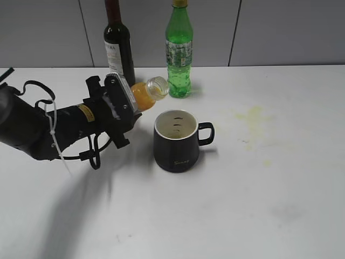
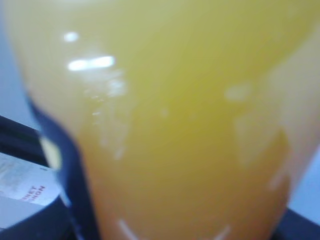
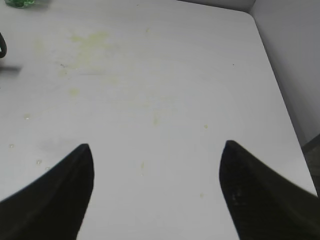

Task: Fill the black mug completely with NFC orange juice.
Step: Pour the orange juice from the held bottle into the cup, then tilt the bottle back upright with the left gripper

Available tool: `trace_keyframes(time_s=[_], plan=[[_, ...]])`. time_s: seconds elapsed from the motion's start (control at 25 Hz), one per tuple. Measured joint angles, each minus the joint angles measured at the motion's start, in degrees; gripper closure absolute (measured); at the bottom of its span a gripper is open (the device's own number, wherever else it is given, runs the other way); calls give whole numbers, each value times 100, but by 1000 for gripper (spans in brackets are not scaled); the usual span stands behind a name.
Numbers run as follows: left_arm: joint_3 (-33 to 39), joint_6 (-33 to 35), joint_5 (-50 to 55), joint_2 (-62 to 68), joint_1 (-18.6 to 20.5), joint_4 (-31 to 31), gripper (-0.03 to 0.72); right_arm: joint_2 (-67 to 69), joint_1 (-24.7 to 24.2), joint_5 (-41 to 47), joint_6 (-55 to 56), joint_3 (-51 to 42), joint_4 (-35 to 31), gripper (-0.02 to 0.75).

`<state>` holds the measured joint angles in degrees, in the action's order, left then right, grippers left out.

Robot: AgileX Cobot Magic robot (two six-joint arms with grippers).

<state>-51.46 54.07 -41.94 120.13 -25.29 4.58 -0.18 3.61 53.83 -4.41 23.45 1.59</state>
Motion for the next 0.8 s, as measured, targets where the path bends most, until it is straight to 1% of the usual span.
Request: trace_keyframes(time_s=[0.2,0.36,0.64,0.8], plan=[[0,371,-286,11,0,-65,219,0,0,0,0,0,0,144],[0,660,-317,11,0,-285,219,0,0,0,0,0,0,144],[0,872,-560,11,0,-458,219,0,0,0,0,0,0,144],[0,1022,-593,11,0,-458,219,0,0,0,0,0,0,145]])
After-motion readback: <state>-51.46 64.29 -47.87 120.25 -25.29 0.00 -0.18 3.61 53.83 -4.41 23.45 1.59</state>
